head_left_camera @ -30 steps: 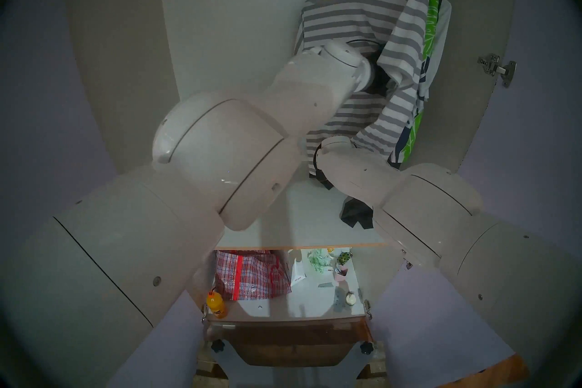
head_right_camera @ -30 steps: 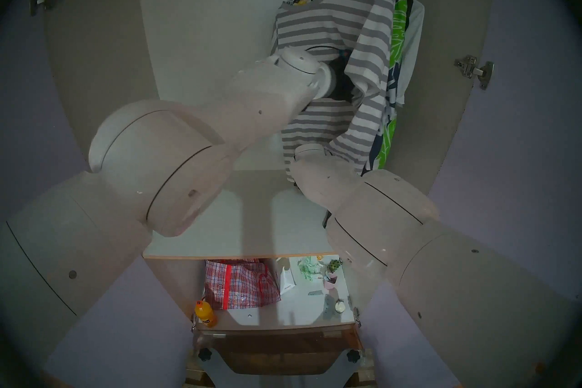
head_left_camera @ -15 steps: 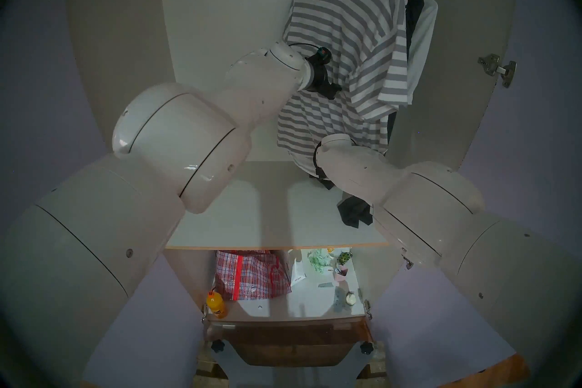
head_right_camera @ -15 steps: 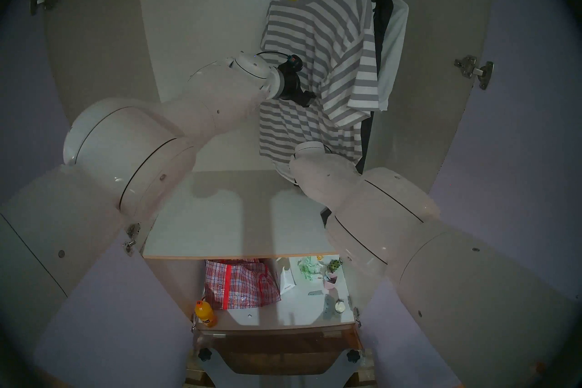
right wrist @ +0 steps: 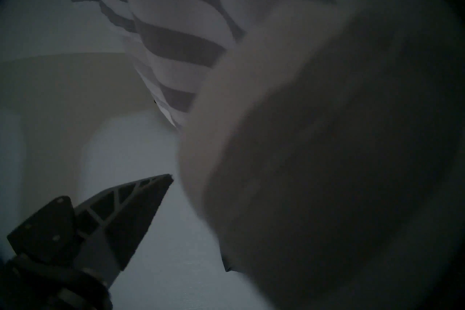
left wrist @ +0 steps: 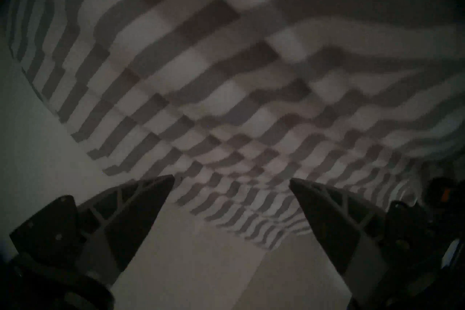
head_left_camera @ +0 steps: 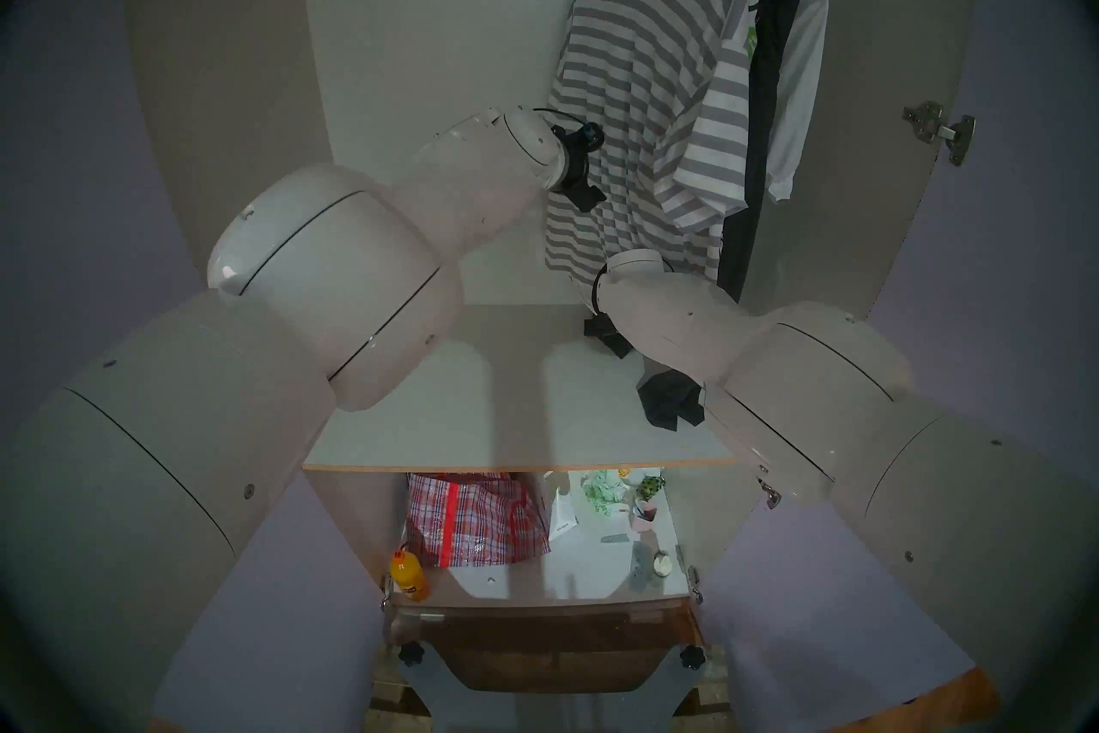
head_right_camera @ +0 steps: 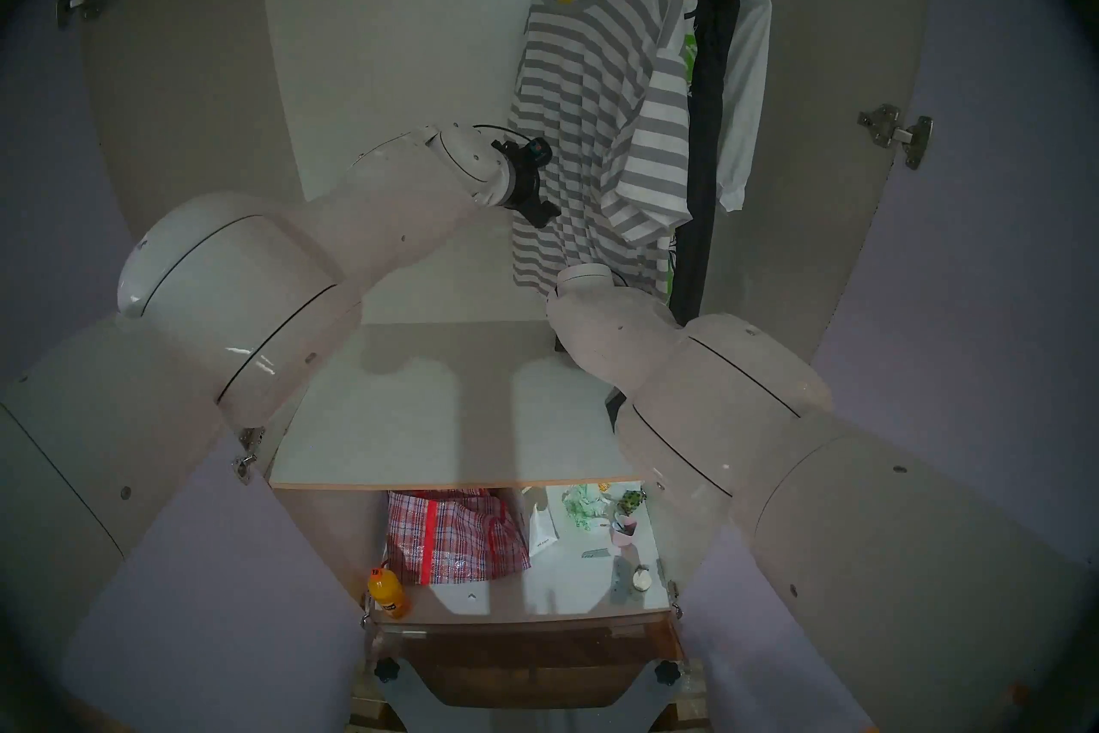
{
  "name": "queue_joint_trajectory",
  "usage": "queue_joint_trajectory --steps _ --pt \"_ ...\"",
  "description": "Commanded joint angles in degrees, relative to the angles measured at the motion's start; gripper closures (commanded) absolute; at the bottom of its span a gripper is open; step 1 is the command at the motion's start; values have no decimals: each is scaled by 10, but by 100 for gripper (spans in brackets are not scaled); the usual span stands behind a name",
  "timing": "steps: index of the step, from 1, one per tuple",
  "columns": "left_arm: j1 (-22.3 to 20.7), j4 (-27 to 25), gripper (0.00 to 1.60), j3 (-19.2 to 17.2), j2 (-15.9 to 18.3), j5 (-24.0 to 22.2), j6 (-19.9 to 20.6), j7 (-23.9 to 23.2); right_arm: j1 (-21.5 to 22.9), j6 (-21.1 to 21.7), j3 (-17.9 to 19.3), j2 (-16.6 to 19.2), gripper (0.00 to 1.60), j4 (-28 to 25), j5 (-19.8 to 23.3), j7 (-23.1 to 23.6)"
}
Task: Move and arrange clothes and pants in the wardrobe
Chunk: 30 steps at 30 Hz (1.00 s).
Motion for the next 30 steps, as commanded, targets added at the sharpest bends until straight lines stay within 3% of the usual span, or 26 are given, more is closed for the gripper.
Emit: queue_joint_trajectory --steps 1,9,13,19,30 --pt "-18 0 0 12 21 13 -15 37 18 -12 0 -1 0 -12 -2 8" --pt "-14 2 0 19 42 12 -34 76 11 -17 13 3 0 -19 5 39" --pt "-9 4 0 13 50 8 -42 85 3 -12 38 8 0 -20 24 69" --pt "-1 11 0 13 59 12 -37 101 -7 -58 53 20 0 -39 25 104" --pt "24 27 0 6 69 8 -33 121 -21 -89 55 31 0 -59 23 94"
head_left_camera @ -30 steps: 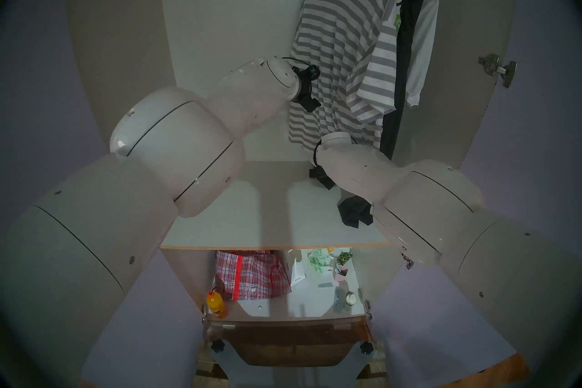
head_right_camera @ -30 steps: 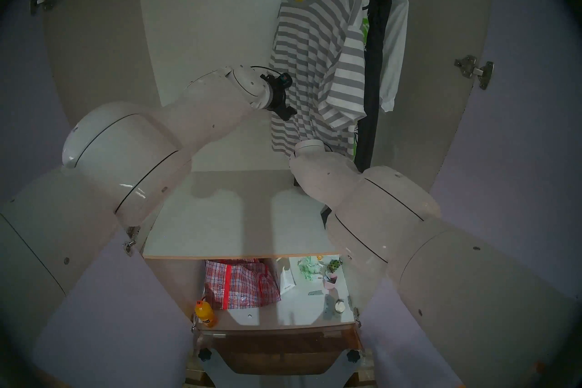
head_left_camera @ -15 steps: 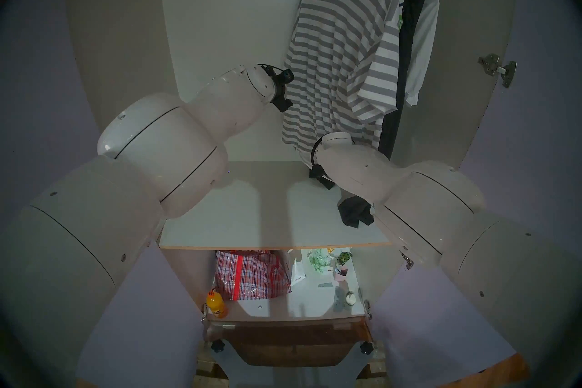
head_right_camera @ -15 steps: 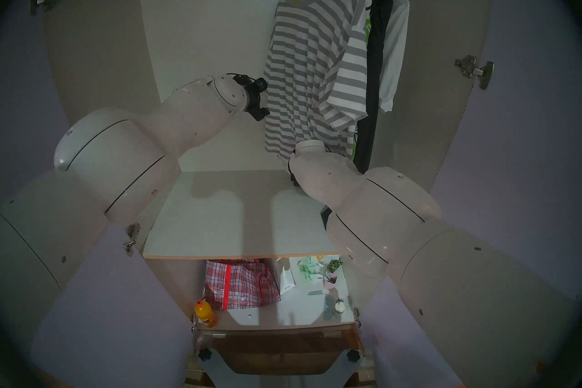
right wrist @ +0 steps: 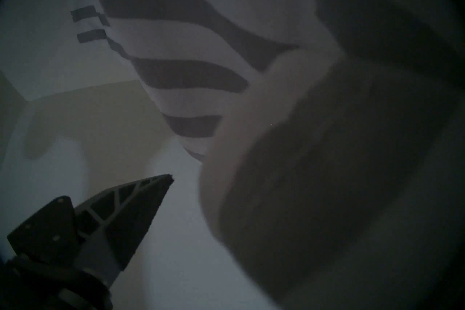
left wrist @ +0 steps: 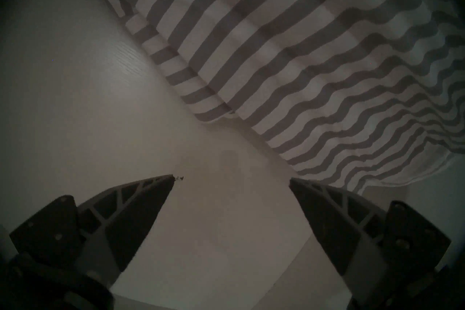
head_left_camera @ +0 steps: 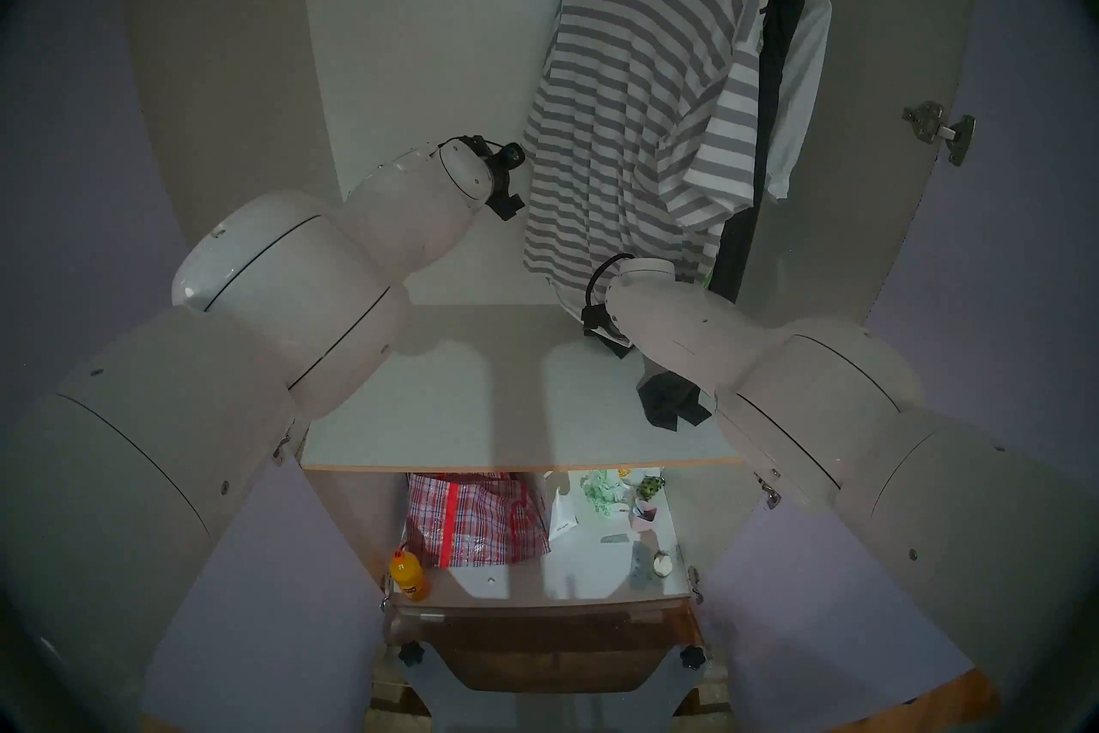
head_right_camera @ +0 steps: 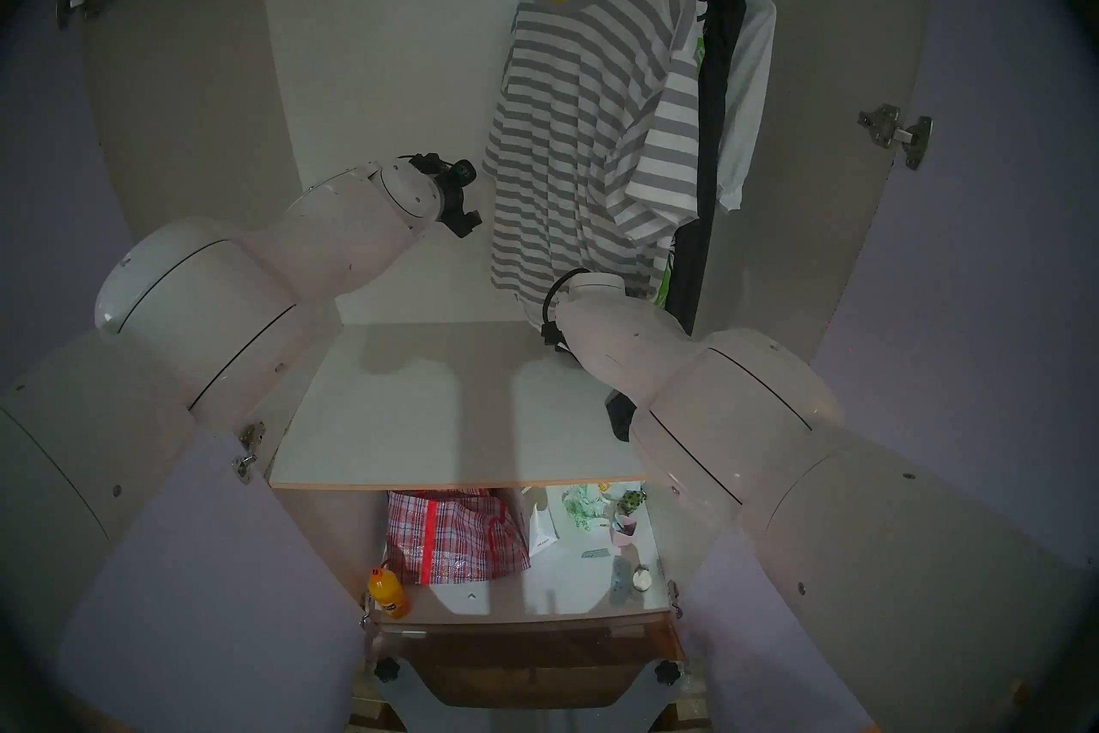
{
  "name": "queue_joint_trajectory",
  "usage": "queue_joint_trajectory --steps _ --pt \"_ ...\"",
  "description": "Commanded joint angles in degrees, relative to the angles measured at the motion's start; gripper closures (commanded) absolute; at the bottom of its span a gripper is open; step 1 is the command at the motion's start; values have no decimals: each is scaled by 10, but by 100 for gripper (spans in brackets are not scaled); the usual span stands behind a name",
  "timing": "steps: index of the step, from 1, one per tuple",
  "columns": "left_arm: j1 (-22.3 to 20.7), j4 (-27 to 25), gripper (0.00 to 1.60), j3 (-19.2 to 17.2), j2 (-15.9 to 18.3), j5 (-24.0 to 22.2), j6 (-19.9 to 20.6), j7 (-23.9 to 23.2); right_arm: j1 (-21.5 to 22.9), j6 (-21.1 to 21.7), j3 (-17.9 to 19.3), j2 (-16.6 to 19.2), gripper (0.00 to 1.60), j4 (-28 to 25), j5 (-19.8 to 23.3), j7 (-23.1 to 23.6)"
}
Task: Move and arrange clothes and pants in the wardrobe
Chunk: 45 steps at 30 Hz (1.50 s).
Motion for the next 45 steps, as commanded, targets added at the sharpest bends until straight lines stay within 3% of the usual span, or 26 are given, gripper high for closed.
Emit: queue_joint_trajectory --steps 1,7,9,12,13,14,18,26,45 --pt "-7 -1 0 -7 3 -4 -3 12 7 -43 -6 7 0 -29 -10 0" --pt "-5 -4 0 -9 4 -3 -4 17 -4 -29 -12 17 0 -54 -6 26" --pt "-4 -5 0 -10 5 -3 -4 19 -11 9 4 19 0 -58 12 36" --pt "-3 -6 0 -11 5 -2 -5 21 -22 19 22 24 0 -72 17 42" --pt "-2 -7 0 -11 5 -2 -3 20 -11 19 15 -16 0 -85 7 37" --pt "0 -7 0 -11 5 -2 -3 20 -9 27 21 -33 0 -94 10 44" --pt "7 -3 0 -13 8 -3 -1 21 11 29 24 -54 0 -117 10 44" --pt "14 -3 0 -18 21 -4 -2 23 36 26 39 -74 0 -149 17 13" --pt "25 -8 0 -25 18 -4 -6 32 62 8 116 -52 0 -240 43 -83"
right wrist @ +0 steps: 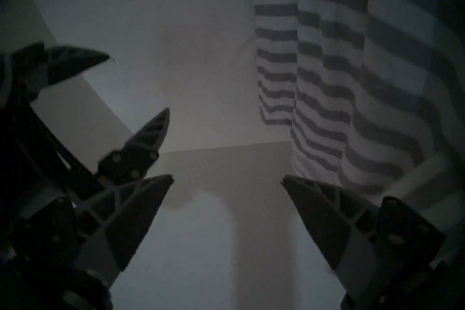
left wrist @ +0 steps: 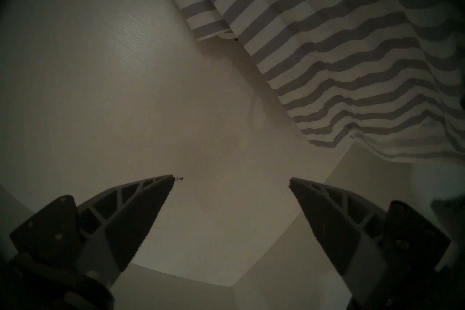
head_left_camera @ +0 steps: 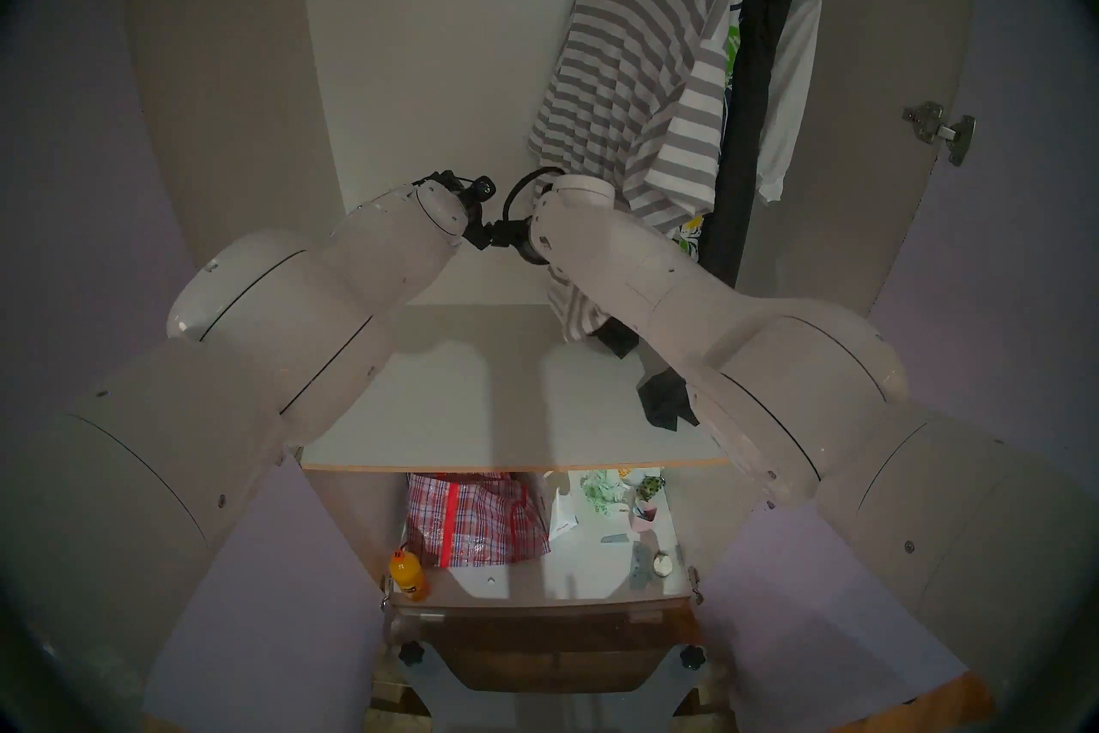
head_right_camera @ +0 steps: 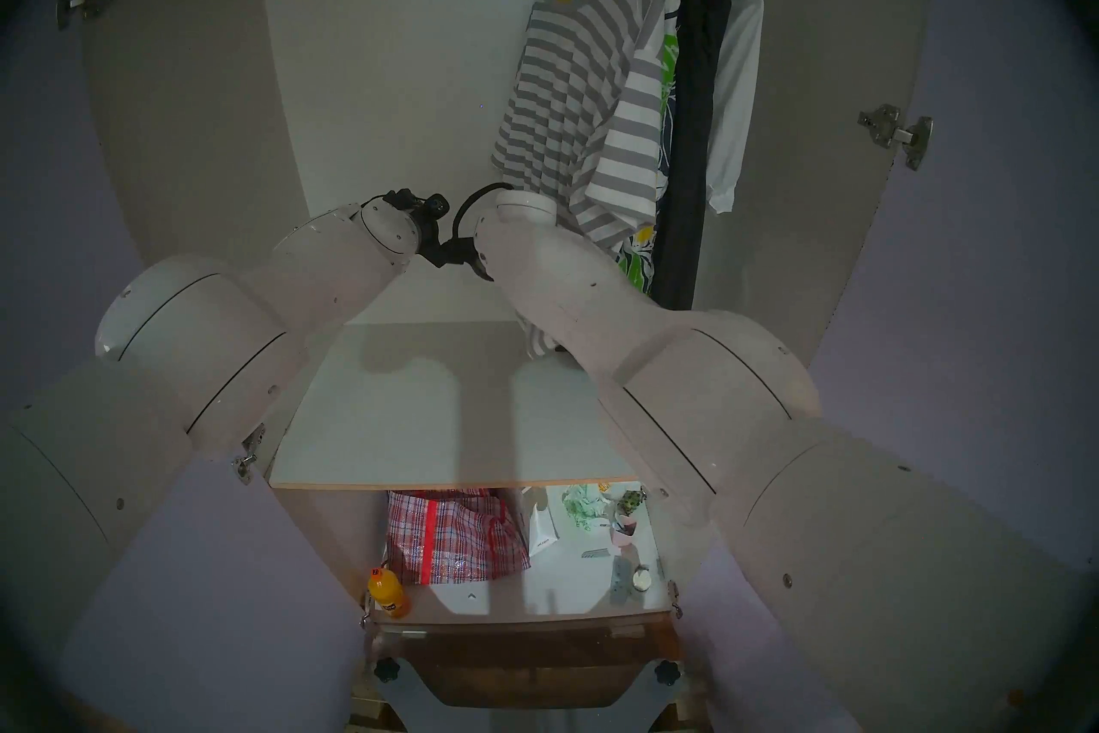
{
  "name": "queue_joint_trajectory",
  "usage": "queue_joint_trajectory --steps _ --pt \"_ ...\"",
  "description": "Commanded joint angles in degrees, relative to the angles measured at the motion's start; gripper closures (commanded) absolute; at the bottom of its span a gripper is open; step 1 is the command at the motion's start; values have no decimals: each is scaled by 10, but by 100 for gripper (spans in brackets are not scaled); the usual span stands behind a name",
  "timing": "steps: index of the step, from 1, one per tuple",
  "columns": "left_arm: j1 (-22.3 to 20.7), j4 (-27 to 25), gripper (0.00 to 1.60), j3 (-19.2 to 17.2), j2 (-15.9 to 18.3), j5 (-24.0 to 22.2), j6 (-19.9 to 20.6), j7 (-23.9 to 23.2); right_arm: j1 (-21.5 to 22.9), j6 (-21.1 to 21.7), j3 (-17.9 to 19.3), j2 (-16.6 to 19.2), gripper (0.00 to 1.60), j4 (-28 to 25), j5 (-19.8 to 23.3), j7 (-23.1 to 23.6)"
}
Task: Move and arrange clothes and pants in the wardrobe
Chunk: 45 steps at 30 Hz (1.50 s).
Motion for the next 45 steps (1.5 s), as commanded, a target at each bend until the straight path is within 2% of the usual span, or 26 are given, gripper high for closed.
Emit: queue_joint_trajectory --steps 1,4,8,11,14,19,21,22,24,26,28,33,36,40,45 --pt "-17 -11 0 -2 -7 -1 -5 2 28 -19 25 -5 0 -59 7 -39" --pt "-16 -12 0 -3 -8 -1 -6 3 29 -37 43 -10 0 -83 8 -77" --pt "-17 -12 0 -5 -11 -1 -7 6 35 -54 75 -18 0 -122 1 -169" --pt "-17 -11 0 -5 -12 -1 -8 7 47 -40 70 -10 0 -132 -5 -190" --pt "-17 -11 0 -5 -12 -1 -8 8 55 -30 60 1 0 -131 -11 -181" --pt "-17 -10 0 -6 -12 0 -8 10 89 12 19 41 0 -106 -19 -110" --pt "-17 -10 0 -6 -12 0 -8 10 106 51 2 63 0 -91 -6 -51" --pt "-17 -10 0 -6 -12 0 -8 10 108 55 1 69 0 -91 -7 -45" --pt "-17 -10 0 -6 -13 0 -8 11 122 89 -13 82 0 -77 -1 -11" --pt "-17 -9 0 -6 -13 0 -9 11 144 130 -27 87 0 -38 -3 41" --pt "-18 -9 0 -6 -13 0 -9 12 159 142 -34 82 0 -11 -8 65" --pt "-17 -9 0 -6 -13 0 -9 13 191 137 -53 65 0 59 -20 126" --pt "-17 -9 0 -6 -13 0 -9 13 202 133 -60 58 0 85 -24 145" --pt "-17 -9 0 -6 -13 0 -9 13 206 129 -70 54 0 94 -32 161" --pt "-17 -9 0 -6 -13 0 -9 14 208 75 -71 42 0 110 -36 146"
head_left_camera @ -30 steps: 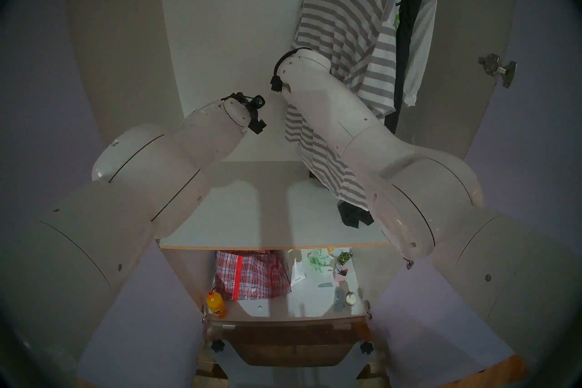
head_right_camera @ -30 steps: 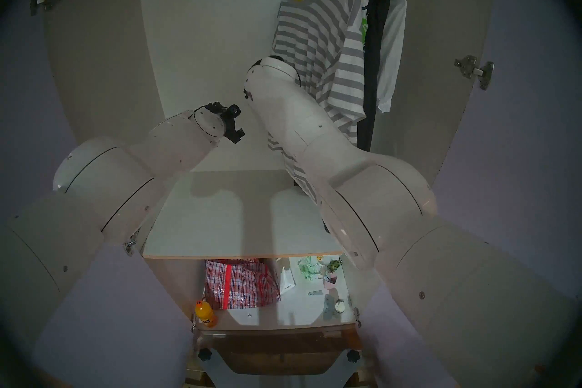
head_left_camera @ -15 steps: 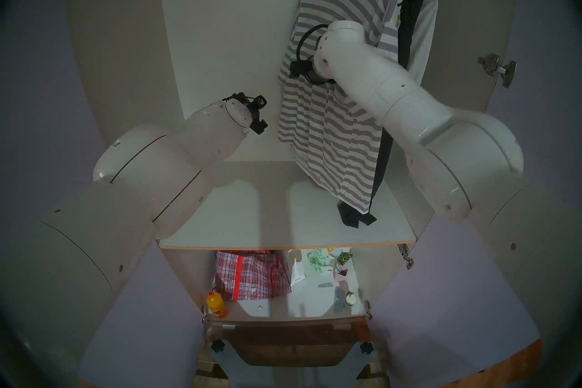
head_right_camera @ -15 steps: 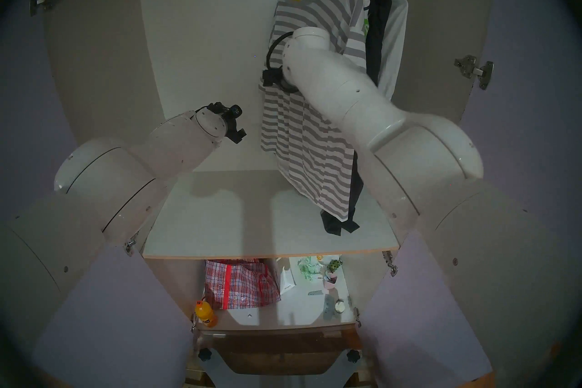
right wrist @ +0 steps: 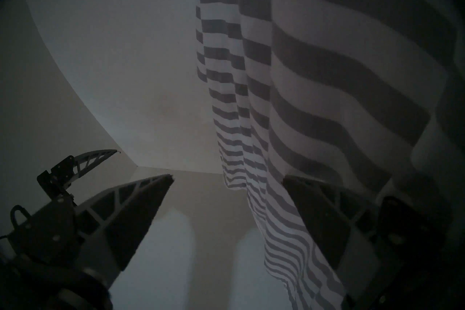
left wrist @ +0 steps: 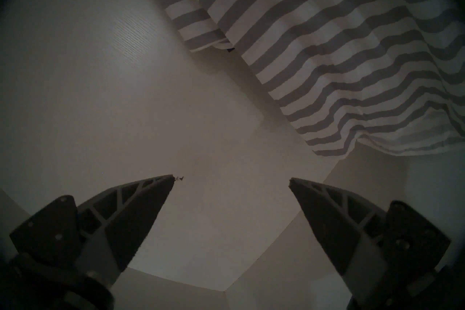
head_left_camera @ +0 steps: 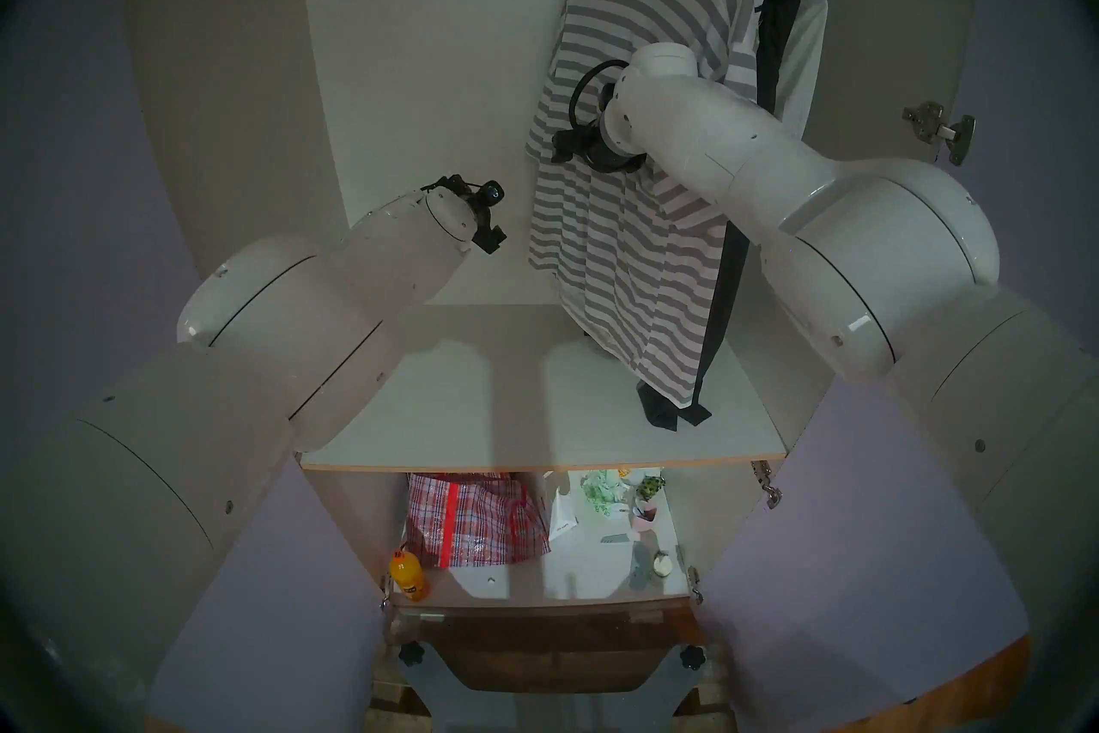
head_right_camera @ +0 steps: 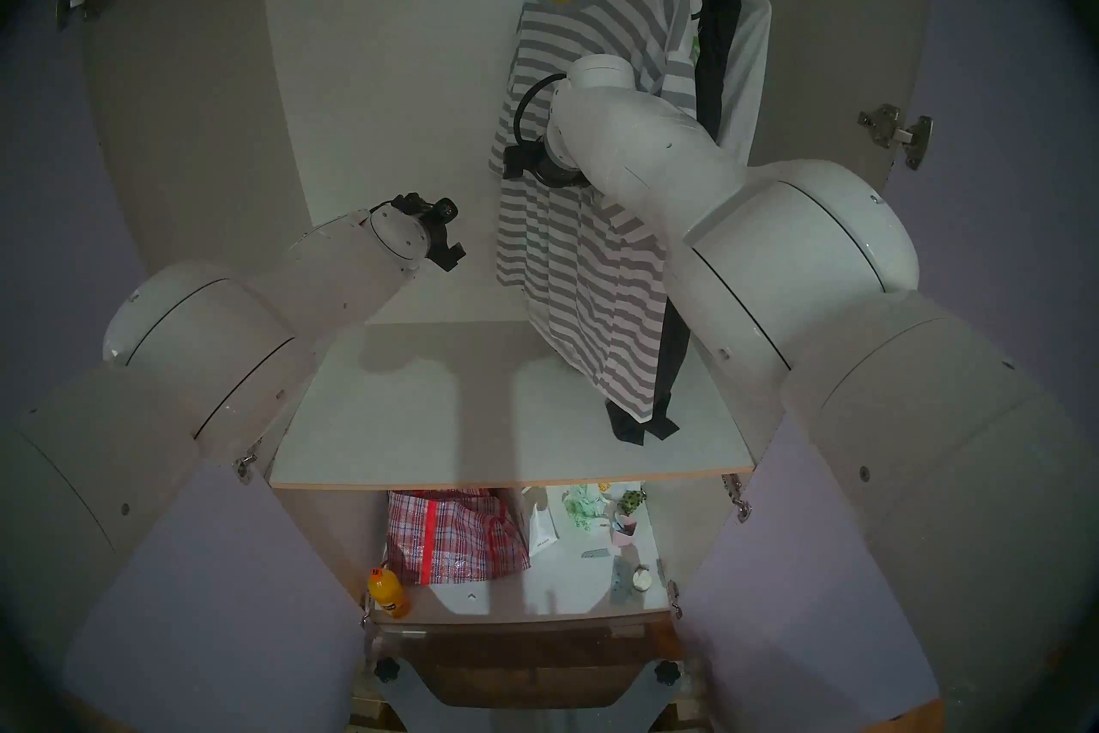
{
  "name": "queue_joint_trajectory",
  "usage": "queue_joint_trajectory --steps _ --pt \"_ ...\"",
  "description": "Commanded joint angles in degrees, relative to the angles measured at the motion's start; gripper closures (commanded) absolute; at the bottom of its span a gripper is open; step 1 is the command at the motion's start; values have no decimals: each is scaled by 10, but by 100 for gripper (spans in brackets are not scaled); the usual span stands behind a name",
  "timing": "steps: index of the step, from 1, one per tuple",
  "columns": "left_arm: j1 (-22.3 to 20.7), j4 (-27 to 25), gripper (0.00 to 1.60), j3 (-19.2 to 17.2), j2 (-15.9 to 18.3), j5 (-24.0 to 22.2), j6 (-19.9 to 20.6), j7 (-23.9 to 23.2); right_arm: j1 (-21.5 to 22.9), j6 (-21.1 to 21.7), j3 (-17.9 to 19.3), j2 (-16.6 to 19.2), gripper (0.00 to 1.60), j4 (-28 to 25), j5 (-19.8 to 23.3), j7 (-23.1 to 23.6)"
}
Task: Move and arrange clothes and pants in the wardrobe
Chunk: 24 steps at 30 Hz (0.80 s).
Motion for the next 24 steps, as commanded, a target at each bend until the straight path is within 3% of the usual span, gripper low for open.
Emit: queue_joint_trajectory --steps 1,7,24 --pt "-22 -11 0 -1 -2 0 -5 2 29 -59 3 -21 0 8 -7 -13" --pt "-20 -11 0 -1 -2 0 -4 3 40 -102 3 -24 0 28 -13 -35" --pt "-10 -11 0 -1 -2 0 -3 8 61 -132 3 36 0 67 -31 -59"
